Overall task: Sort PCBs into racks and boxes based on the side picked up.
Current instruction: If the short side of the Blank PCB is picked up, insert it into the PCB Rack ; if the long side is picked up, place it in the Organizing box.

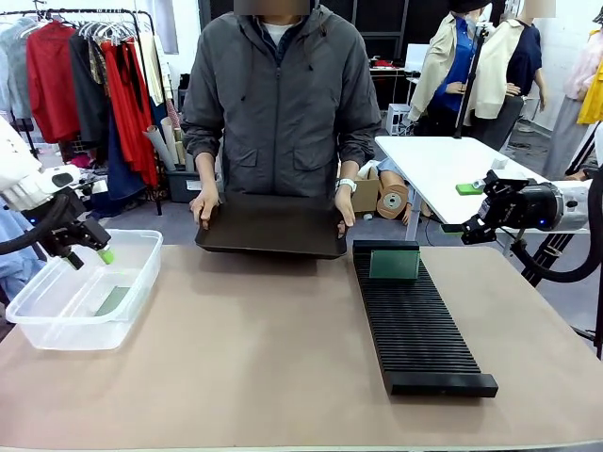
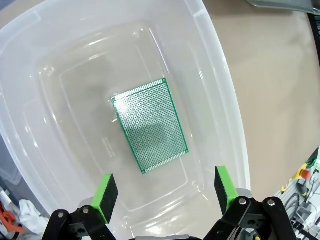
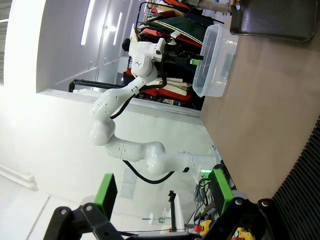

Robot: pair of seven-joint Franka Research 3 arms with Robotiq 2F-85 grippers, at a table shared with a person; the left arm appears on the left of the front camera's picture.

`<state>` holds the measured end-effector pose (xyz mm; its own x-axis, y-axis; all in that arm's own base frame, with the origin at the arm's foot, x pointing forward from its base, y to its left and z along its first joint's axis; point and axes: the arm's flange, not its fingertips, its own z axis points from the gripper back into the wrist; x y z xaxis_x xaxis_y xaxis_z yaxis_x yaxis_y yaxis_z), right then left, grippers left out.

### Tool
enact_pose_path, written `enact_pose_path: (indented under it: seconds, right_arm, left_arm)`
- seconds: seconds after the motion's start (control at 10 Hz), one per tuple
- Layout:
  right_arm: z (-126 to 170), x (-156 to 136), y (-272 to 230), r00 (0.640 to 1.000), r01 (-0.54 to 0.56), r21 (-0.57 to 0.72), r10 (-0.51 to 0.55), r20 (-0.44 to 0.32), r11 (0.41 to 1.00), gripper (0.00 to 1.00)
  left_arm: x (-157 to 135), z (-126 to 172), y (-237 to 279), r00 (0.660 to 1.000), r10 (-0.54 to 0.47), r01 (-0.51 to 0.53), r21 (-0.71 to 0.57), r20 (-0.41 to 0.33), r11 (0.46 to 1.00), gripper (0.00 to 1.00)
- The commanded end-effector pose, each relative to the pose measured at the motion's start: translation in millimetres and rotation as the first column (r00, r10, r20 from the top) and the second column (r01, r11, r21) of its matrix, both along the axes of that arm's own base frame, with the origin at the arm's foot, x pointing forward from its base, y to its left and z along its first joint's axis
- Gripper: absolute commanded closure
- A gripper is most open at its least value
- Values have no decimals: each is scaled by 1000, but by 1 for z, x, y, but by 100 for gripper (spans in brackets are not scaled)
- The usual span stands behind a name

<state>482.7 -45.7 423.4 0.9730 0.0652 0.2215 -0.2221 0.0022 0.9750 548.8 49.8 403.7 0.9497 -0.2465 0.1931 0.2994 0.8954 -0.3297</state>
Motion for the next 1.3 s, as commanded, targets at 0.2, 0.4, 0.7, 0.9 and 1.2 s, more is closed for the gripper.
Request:
enact_pose_path:
  seconds: [0.2, 0.4, 0.7, 0.9, 1.2]
  right_arm:
    - [4, 0, 0, 1000, 5, -6, -5, -8, 1000, 0]
    - [4, 0, 0, 1000, 5, -6, -5, -8, 1000, 0]
    - [4, 0, 0, 1000, 5, -6, -5, -8, 1000, 0]
    - [4, 0, 0, 1000, 5, -6, -5, -8, 1000, 0]
    - [4, 0, 0, 1000, 5, -6, -5, -8, 1000, 0]
  left_arm:
    - [1, -1, -2, 1000, 26, -26, -18, 1, 1000, 0]
    - [4, 8, 9, 997, 59, -67, -230, -45, 971, 0]
    - [9, 13, 33, 988, 81, -138, -508, -133, 850, 0]
    - [9, 18, 34, 984, 69, -161, -642, -165, 750, 0]
    - [-9, 37, 34, 980, 47, -180, -769, -192, 613, 0]
